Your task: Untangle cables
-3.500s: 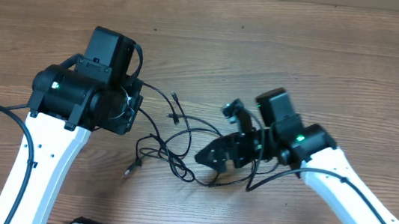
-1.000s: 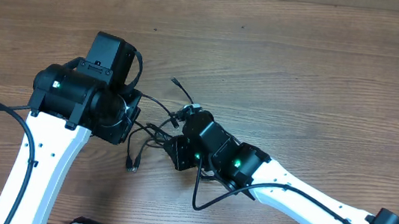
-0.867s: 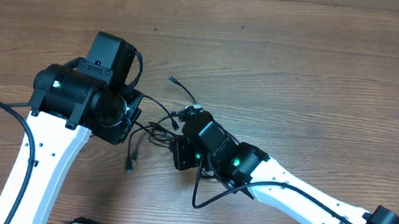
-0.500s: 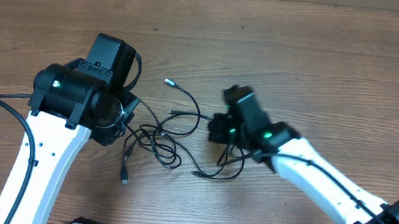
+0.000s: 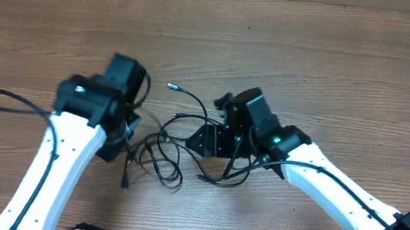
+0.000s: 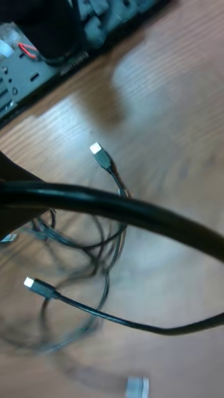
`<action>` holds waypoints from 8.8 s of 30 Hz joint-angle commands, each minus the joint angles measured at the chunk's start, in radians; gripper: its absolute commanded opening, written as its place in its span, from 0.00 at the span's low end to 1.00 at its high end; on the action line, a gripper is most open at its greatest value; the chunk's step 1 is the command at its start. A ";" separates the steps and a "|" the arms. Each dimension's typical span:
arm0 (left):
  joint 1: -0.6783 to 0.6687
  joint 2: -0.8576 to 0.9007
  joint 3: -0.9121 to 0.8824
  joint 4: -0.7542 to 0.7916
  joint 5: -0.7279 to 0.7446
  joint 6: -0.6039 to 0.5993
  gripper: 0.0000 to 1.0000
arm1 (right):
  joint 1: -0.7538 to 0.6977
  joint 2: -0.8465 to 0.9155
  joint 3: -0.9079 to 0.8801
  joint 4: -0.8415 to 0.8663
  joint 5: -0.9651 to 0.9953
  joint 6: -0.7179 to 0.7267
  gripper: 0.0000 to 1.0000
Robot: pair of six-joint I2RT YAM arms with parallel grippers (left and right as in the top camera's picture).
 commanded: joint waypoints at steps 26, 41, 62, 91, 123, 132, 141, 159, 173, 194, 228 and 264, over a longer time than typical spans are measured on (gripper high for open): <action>0.050 0.002 -0.453 0.463 0.013 -0.243 0.05 | 0.340 0.141 0.006 0.126 0.410 0.075 0.55; 0.071 0.002 -0.453 0.460 0.083 -0.206 0.04 | 0.361 0.280 0.007 0.348 0.285 0.101 0.04; 0.325 -0.002 -0.415 0.489 -0.026 -0.030 0.04 | -0.177 0.044 0.007 0.430 -0.750 -0.188 0.04; 0.697 -0.029 0.175 0.287 1.054 0.994 0.04 | -0.649 0.044 0.007 -0.257 -0.137 -0.190 0.17; 0.294 -0.317 0.260 0.470 0.652 -0.026 0.04 | -0.366 -0.440 0.007 -0.347 -0.149 -0.192 0.73; 0.233 -0.294 0.260 0.385 0.633 -0.170 0.04 | -0.088 -0.429 0.007 -0.145 0.278 -0.036 0.64; 0.233 -0.294 0.260 0.358 0.630 -0.182 0.05 | 0.144 -0.393 0.007 -0.029 0.391 0.178 0.70; 0.233 -0.294 0.260 0.321 0.647 -0.188 0.05 | 0.267 -0.251 0.007 0.161 0.527 0.152 0.76; 0.233 -0.294 0.260 0.321 0.740 -0.129 0.05 | 0.271 -0.169 0.007 0.237 0.520 0.151 0.73; 0.233 -0.298 0.260 0.271 0.908 -0.007 0.04 | 0.227 -0.139 0.027 0.277 1.152 0.159 0.52; 0.260 -0.296 0.260 0.052 -0.517 0.172 0.04 | -0.794 -0.281 0.036 -0.098 0.925 0.027 0.04; 0.810 0.308 0.260 0.206 -0.208 0.416 0.13 | -0.655 -0.281 0.036 -0.094 0.679 -0.055 0.04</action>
